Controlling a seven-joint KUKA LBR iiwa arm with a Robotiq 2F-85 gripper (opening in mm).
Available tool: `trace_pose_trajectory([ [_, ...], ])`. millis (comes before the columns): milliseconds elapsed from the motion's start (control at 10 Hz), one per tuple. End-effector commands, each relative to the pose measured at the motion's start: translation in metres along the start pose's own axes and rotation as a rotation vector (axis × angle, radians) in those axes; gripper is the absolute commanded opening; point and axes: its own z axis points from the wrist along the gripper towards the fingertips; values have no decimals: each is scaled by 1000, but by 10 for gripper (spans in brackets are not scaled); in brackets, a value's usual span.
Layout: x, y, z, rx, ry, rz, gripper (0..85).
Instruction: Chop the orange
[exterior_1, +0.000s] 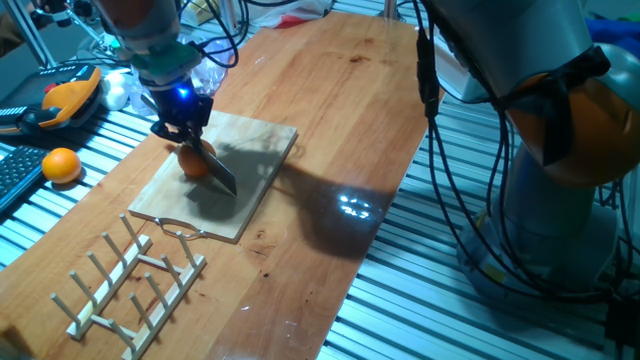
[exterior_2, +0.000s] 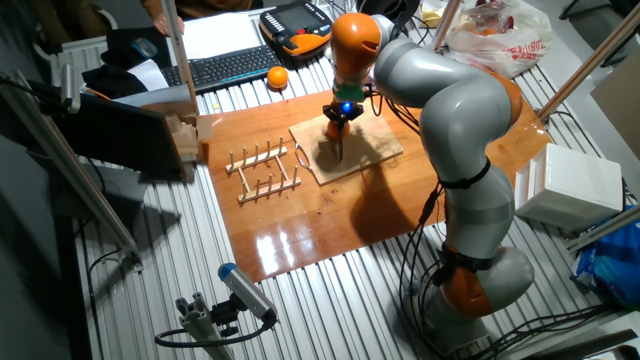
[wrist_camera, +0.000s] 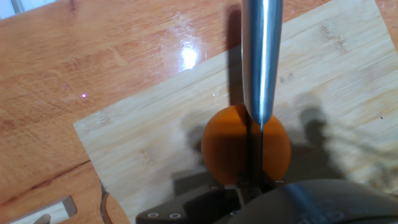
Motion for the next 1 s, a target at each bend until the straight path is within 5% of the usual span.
trace_pose_trajectory([
  [0,0,1,-2,2,-1,3,170],
  [500,-9,0,-15,-4,-7,13,170],
  [900,-13,1,-18,7,-39,24,170],
])
